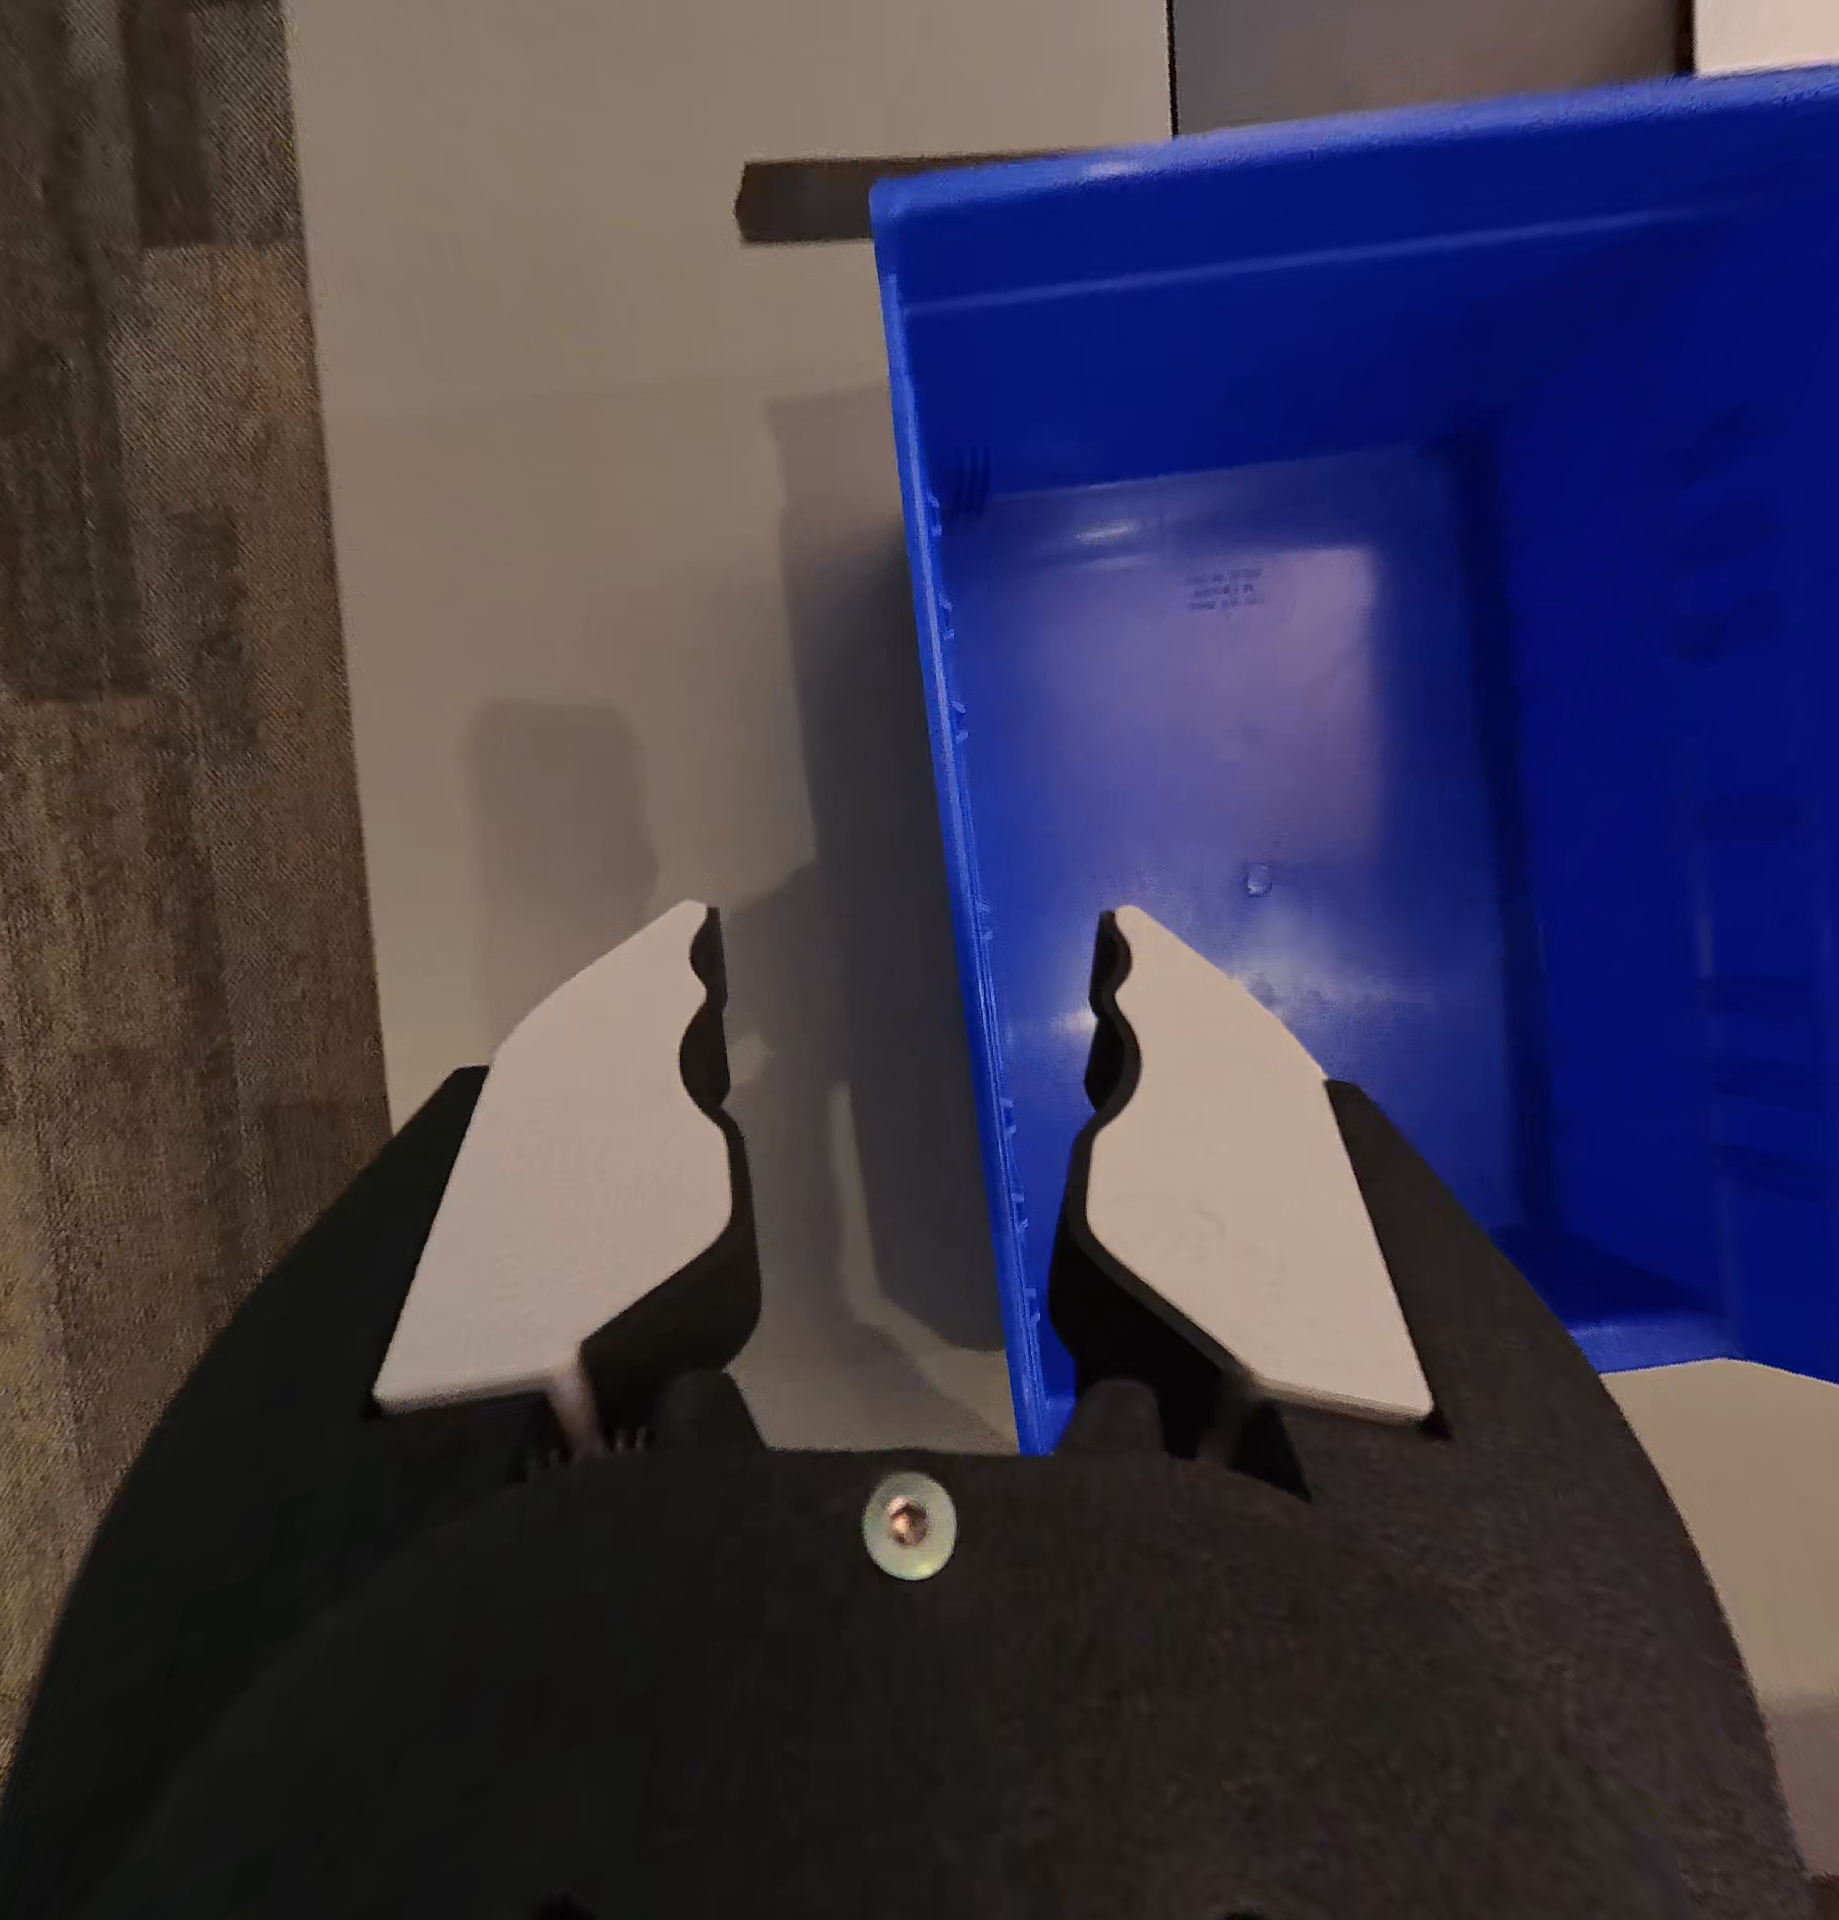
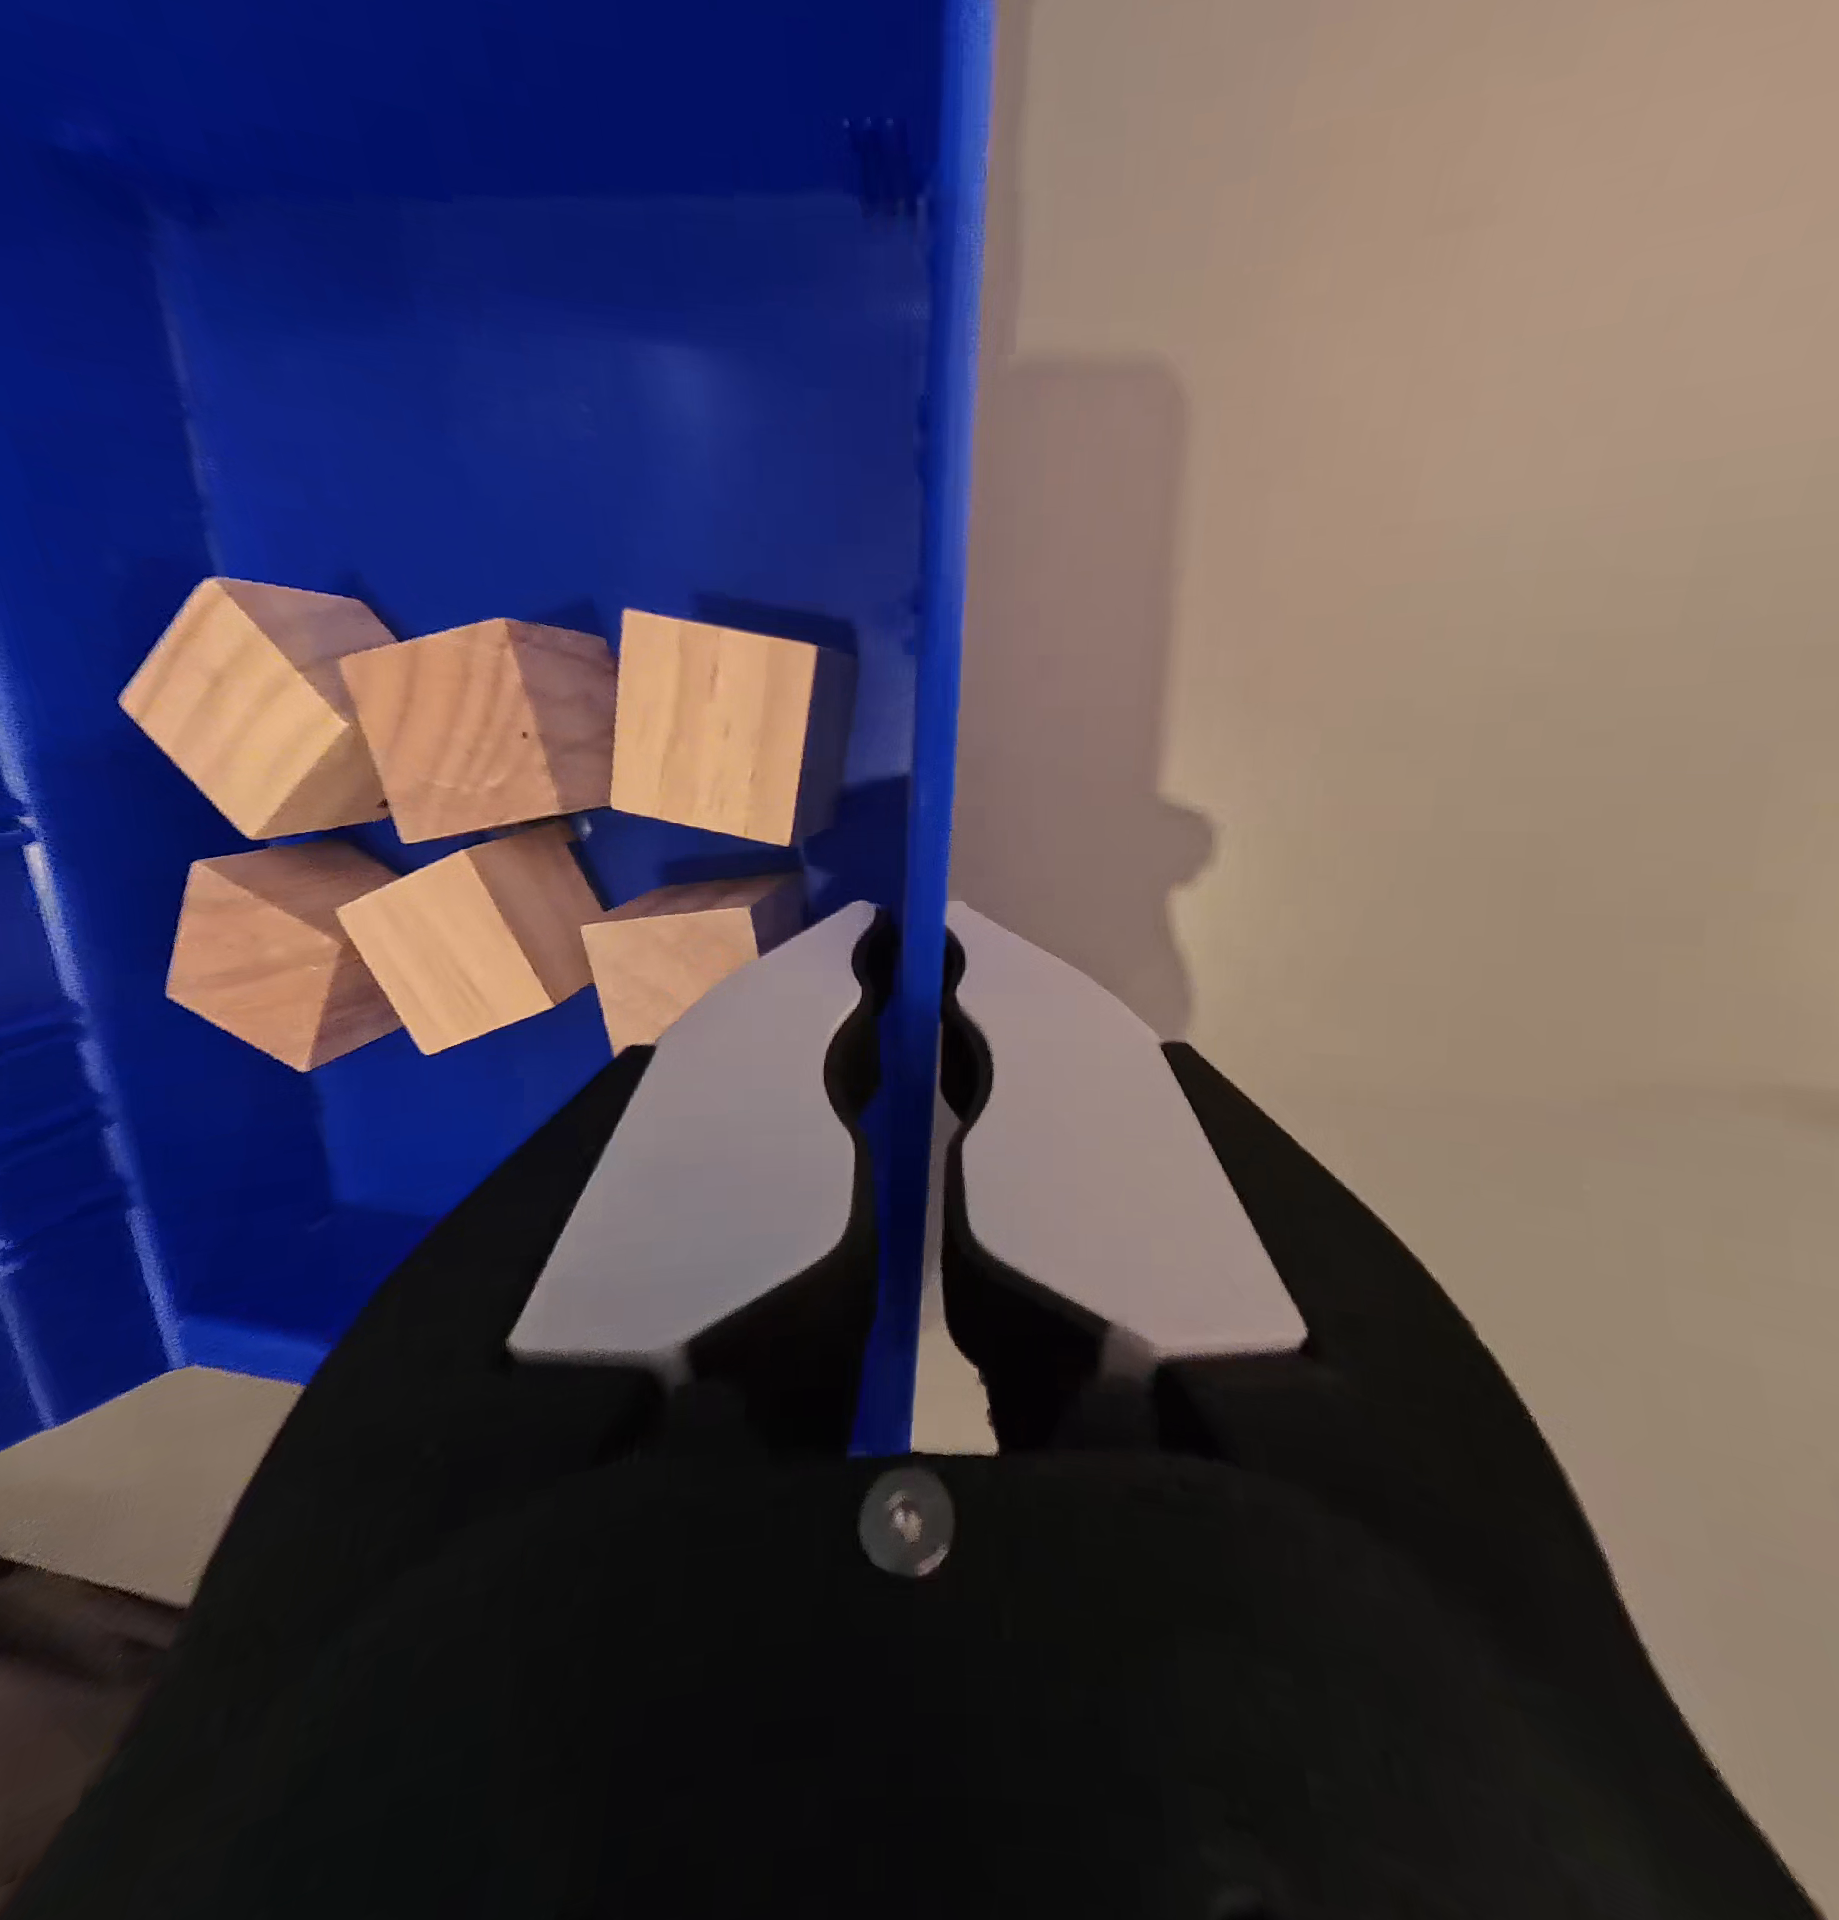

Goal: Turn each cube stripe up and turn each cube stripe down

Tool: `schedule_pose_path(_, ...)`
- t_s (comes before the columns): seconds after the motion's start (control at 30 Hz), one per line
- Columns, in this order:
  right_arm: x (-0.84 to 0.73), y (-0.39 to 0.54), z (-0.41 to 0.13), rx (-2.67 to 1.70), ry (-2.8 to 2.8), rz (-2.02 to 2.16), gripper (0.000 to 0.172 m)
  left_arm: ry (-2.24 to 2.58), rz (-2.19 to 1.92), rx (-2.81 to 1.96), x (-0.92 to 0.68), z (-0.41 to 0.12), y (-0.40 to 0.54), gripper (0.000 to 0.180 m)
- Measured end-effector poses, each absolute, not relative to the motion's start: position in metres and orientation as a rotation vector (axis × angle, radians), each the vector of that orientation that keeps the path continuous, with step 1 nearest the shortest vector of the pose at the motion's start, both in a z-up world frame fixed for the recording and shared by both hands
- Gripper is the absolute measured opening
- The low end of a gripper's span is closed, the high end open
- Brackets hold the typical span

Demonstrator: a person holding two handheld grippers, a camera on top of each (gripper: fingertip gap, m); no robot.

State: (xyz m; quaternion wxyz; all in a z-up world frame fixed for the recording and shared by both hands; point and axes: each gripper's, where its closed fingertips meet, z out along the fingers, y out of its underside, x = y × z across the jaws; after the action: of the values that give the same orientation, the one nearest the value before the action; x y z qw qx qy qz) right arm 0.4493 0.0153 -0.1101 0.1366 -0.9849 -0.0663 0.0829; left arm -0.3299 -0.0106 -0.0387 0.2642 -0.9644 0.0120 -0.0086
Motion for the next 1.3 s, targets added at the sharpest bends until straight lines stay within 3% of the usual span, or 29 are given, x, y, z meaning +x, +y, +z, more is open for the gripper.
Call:
schedule_pose_path(0.3, 0.450, 0.013, -0.117, -2.917, -0.177, 0.145, 0.007, 0.002, -0.124, -2.820, -0.323, -0.080, -0.022, 0.052)
schedule_pose_path(0.4, 0.450, 0.013, -0.117, -2.932, -0.182, 0.098, 0.007, 0.004, -0.116, -2.894, -0.321, -0.094, -0.025, 0.037)
schedule_pose_path(0.47, 0.449, 0.012, -0.117, -2.941, -0.159, 0.094, 0.007, 0.017, -0.188, -2.902, -0.308, -0.096, -0.022, 0.010)
schedule_pose_path(0.53, 0.446, 0.011, -0.117, -2.951, -0.131, 0.112, 0.007, 0.032, -0.106, -2.906, -0.307, -0.095, -0.018, 0.006)
schedule_pose_path(1.3, 0.328, 0.006, -0.116, -3.009, -0.400, 0.117, 0.008, 0.686, 0.251, -2.843, -0.132, -0.100, -0.013, 0.031)
